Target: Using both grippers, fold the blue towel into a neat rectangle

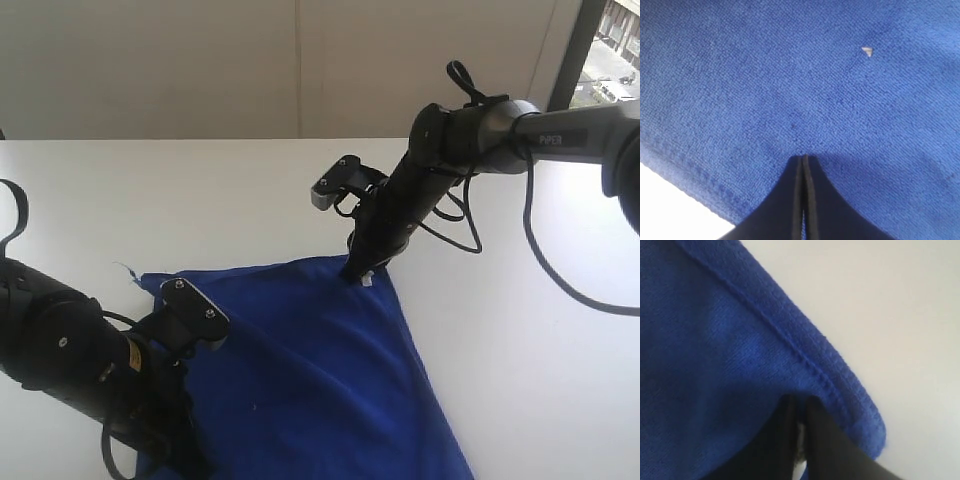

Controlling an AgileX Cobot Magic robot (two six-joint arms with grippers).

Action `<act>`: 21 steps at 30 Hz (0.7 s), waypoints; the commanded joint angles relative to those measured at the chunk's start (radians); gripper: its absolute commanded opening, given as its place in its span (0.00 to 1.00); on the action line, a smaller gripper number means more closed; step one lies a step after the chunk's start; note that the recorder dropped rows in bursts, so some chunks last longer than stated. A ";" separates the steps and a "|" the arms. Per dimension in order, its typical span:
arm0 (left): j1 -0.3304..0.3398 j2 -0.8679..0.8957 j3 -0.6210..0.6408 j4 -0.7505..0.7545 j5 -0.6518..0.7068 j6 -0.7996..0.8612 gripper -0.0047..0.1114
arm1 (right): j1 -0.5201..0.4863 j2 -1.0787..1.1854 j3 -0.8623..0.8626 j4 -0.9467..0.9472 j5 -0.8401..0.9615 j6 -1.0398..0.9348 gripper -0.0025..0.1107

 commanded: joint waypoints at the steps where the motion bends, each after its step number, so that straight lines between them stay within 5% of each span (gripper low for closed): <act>1: 0.000 0.017 0.008 -0.008 0.010 0.002 0.04 | -0.002 -0.003 0.001 -0.011 0.016 0.007 0.02; 21: 0.000 0.017 0.008 -0.008 0.020 0.002 0.04 | -0.002 -0.035 -0.002 -0.193 -0.009 0.163 0.02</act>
